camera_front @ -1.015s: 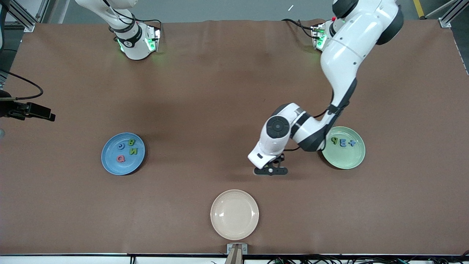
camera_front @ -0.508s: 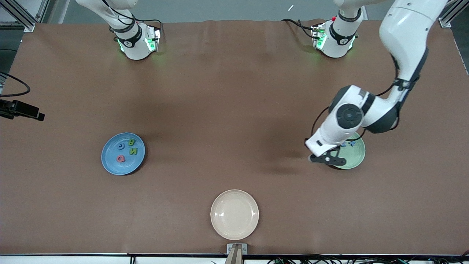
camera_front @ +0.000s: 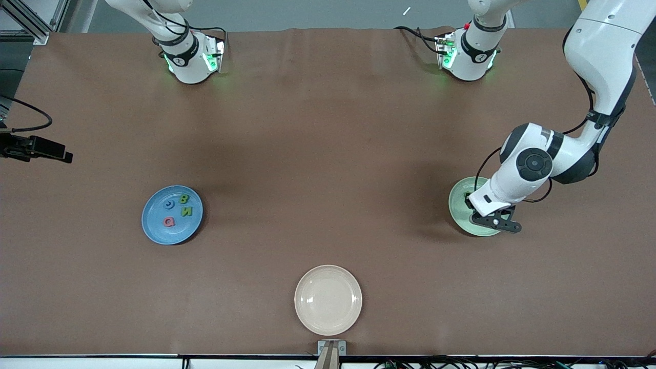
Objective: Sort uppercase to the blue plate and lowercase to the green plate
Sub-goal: 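Carry the n into the green plate with the left gripper and release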
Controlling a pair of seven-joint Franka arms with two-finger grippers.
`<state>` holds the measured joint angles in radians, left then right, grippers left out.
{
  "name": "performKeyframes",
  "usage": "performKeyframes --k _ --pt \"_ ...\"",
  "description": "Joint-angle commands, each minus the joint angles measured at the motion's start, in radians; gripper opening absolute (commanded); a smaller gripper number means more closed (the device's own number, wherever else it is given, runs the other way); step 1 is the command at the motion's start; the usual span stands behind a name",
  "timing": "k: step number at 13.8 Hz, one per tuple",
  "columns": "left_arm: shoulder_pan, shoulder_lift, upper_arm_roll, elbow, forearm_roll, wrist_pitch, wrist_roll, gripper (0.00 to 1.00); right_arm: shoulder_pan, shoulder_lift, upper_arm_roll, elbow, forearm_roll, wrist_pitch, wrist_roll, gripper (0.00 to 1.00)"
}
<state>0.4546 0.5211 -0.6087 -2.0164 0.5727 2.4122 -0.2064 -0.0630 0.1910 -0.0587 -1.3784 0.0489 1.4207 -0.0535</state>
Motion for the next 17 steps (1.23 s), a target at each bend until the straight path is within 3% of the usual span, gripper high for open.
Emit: performKeyframes --k 1,6,7,8,9,10,14,17 --pt "0.019 0.063 -0.009 0.034 0.076 0.019 0.057 0.12 0.0 -0.027 0.002 -0.013 -0.003 -0.026 -0.005 1.0" --pt "0.058 0.106 -0.009 0.035 0.133 0.021 0.139 0.15 0.031 -0.082 0.003 -0.048 -0.017 -0.028 -0.005 1.0" --pt "0.059 0.106 -0.009 0.035 0.133 0.021 0.142 0.22 0.051 -0.102 -0.001 -0.059 -0.033 -0.028 -0.005 1.0" --pt "0.062 0.105 -0.009 0.035 0.134 0.021 0.142 0.36 0.058 -0.126 -0.003 -0.092 -0.055 -0.019 -0.005 1.0" --pt "0.067 0.1 -0.011 0.035 0.135 0.021 0.14 0.61 0.063 -0.134 -0.001 -0.106 -0.064 -0.006 -0.005 1.0" --pt "0.069 0.096 -0.013 0.035 0.133 0.021 0.142 0.97 0.069 -0.136 -0.003 -0.111 -0.078 -0.006 -0.005 1.0" --pt "0.073 0.037 -0.034 0.035 0.113 -0.008 0.133 1.0 0.069 -0.165 0.002 -0.125 -0.08 -0.02 -0.003 1.0" --pt "0.154 -0.059 -0.124 0.035 -0.008 -0.174 0.131 1.0 0.066 -0.208 0.0 -0.142 -0.075 -0.02 -0.003 1.0"
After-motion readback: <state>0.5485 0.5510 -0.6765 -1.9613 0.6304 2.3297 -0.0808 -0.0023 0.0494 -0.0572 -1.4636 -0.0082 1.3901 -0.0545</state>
